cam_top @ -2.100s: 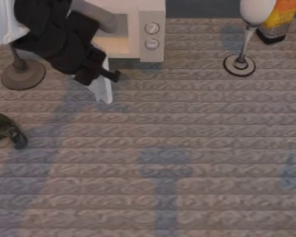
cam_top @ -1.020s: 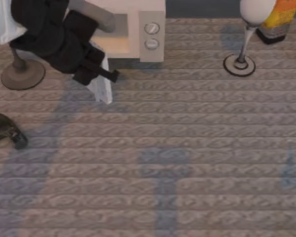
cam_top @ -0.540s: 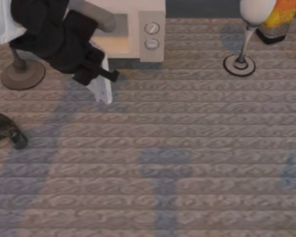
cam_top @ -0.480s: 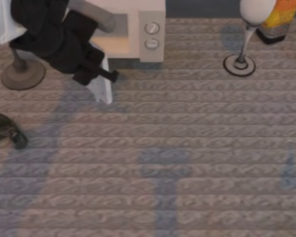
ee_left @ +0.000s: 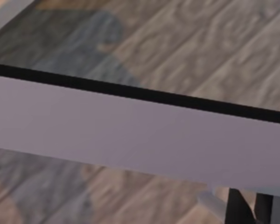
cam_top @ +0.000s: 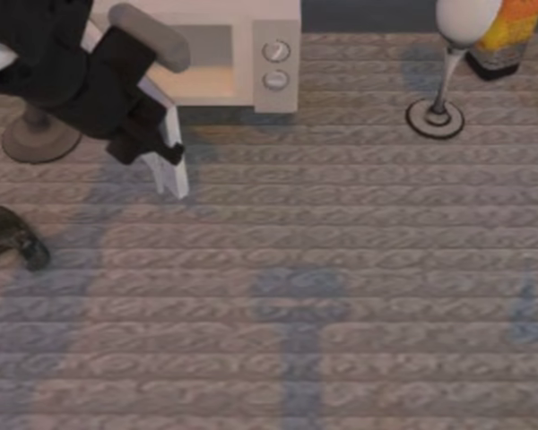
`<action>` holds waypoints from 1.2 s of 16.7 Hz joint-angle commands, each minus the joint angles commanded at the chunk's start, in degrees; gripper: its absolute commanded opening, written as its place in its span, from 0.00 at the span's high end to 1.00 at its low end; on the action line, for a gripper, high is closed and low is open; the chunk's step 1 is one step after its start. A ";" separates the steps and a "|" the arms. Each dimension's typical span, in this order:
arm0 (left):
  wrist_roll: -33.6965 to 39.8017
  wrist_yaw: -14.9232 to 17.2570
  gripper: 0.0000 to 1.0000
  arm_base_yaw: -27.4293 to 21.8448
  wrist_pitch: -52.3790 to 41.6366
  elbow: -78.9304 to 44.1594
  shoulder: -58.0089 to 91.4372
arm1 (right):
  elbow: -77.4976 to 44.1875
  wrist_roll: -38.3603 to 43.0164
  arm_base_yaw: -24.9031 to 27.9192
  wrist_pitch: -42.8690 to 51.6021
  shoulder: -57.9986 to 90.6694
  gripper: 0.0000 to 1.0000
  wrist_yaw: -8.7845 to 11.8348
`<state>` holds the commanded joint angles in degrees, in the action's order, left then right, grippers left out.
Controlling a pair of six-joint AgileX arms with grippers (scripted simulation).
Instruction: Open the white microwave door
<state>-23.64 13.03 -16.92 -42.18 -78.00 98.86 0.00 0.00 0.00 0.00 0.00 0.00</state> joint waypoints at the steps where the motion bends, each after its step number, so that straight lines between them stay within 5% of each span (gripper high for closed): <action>1: -0.64 0.40 1.00 0.33 0.03 0.04 -0.36 | 0.00 0.00 0.00 0.00 0.00 0.00 0.00; 20: -0.81 0.54 1.00 0.44 0.05 0.06 -0.50 | 0.00 0.00 0.00 0.00 0.00 0.00 0.00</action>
<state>-24.46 13.56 -16.48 -42.13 -77.95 98.36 0.00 0.00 0.00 0.00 0.00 0.00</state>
